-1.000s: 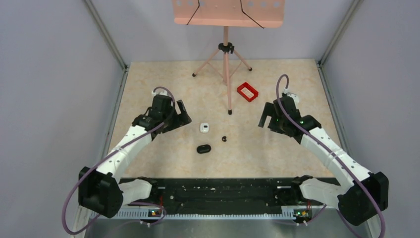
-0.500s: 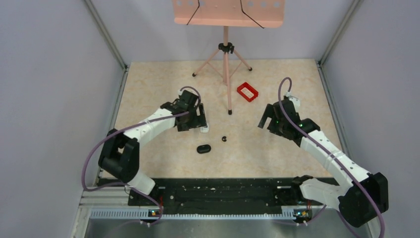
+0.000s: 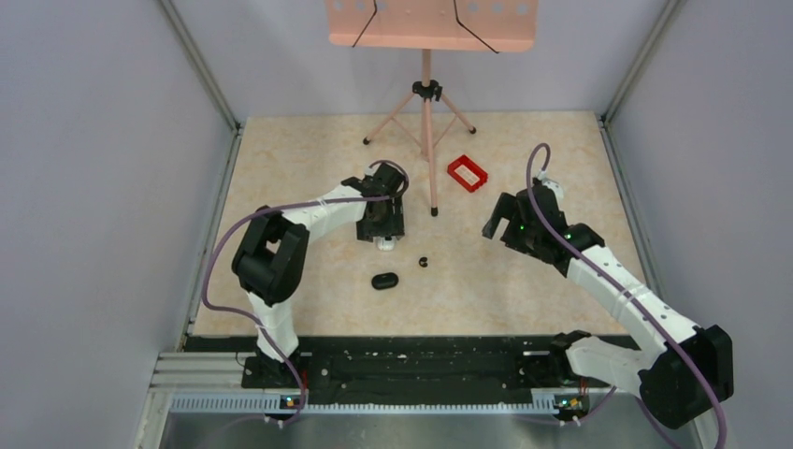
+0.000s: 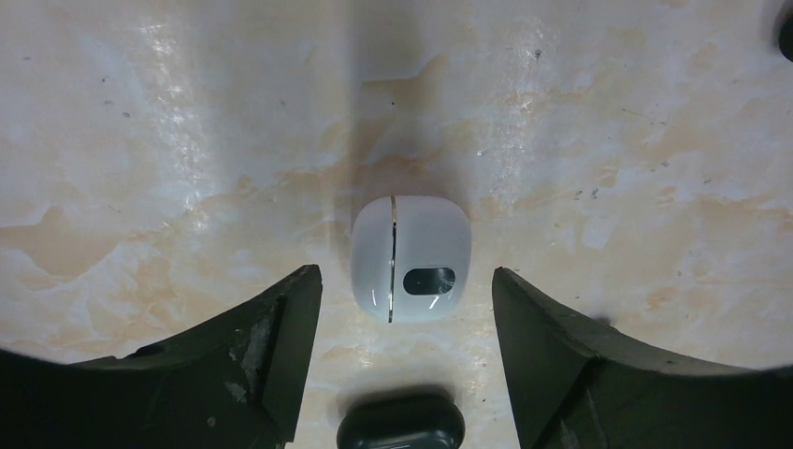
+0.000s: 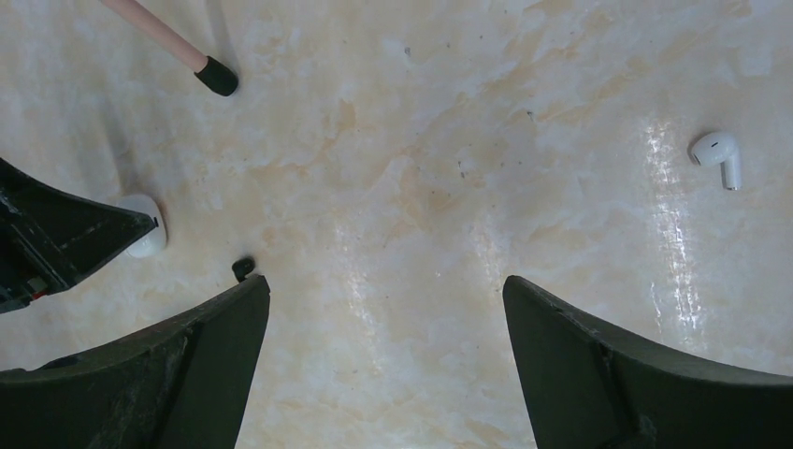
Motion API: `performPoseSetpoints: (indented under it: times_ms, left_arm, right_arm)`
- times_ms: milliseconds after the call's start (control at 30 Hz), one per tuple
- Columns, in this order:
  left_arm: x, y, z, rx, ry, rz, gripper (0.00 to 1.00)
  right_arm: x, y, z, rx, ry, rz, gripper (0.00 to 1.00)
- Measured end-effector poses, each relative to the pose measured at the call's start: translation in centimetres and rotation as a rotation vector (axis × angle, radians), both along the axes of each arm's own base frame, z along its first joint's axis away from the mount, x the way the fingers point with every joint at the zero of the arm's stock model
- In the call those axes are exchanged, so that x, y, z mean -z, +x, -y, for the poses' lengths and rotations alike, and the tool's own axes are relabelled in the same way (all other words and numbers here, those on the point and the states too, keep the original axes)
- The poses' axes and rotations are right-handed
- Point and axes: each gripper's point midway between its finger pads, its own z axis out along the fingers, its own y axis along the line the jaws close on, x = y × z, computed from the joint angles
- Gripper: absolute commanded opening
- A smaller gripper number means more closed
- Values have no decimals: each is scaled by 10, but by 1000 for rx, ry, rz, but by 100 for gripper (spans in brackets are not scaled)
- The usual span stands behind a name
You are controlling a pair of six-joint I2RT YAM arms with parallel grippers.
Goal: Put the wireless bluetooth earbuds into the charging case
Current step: Pick up the charging case from the center of the board, then pass from the left arm to the right
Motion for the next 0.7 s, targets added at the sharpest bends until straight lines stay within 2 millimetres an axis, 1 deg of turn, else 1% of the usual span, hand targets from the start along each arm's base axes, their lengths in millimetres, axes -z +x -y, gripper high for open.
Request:
performPoseSetpoints:
  times_ms: [200,267,300,400,467,600,700]
  left_arm:
    - [14,-6,3,19,35,-34,66]
    - [19,-7,4,23,49,-42,63]
    - [21,-8,4,27,60,-44,60]
    - [21,-7,6,32,65,-40,49]
    - [21,-7,7,33,66,-39,44]
    - [21,-8,10,42,56,-43,41]
    - [14,-11,16,58,22,-41,41]
  right_arm:
    - [4,2,-2,-3,3,-10,94]
    - [6,3,-4,-5,4,-15,94]
    - [7,4,-5,-7,5,-18,94]
    - [11,4,-6,-13,6,-31,94]
    - [12,4,-7,-16,7,-37,93]
    - [9,6,-12,-31,29,-26,93]
    - [6,8,-19,-49,61,-15,93]
